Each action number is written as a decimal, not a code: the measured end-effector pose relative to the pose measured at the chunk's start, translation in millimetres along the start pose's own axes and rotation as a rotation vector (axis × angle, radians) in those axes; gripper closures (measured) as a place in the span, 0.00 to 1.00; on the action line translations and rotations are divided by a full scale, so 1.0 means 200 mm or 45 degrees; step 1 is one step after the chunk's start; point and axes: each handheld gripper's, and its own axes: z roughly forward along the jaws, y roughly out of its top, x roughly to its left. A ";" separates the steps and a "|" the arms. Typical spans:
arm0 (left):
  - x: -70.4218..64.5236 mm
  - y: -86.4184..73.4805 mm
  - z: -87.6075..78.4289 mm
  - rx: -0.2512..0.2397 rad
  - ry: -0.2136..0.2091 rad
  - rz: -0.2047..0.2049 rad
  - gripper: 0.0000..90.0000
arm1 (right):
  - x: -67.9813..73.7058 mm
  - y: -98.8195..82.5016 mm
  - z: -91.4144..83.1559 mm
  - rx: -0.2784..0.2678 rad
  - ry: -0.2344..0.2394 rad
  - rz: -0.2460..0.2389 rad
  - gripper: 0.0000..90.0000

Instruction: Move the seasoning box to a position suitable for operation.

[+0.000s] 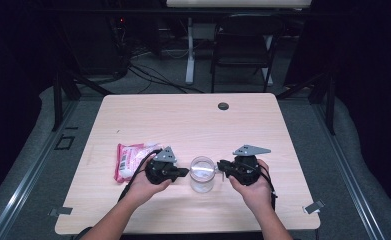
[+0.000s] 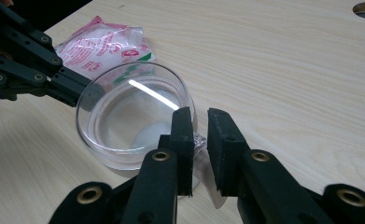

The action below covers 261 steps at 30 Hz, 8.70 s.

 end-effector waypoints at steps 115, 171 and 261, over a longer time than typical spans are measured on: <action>-0.03 0.08 0.08 -0.117 0.082 -0.044 0.66 | 0.17 -0.07 -0.07 -0.027 -0.025 -0.305 0.58; -0.03 0.02 -0.02 -0.184 0.180 -0.065 0.61 | -0.05 -0.06 -0.01 -0.075 -0.028 -0.081 0.76; -0.02 -0.25 -0.03 0.161 0.635 0.208 0.54 | -0.14 -0.02 0.00 -0.091 -0.097 -0.083 0.52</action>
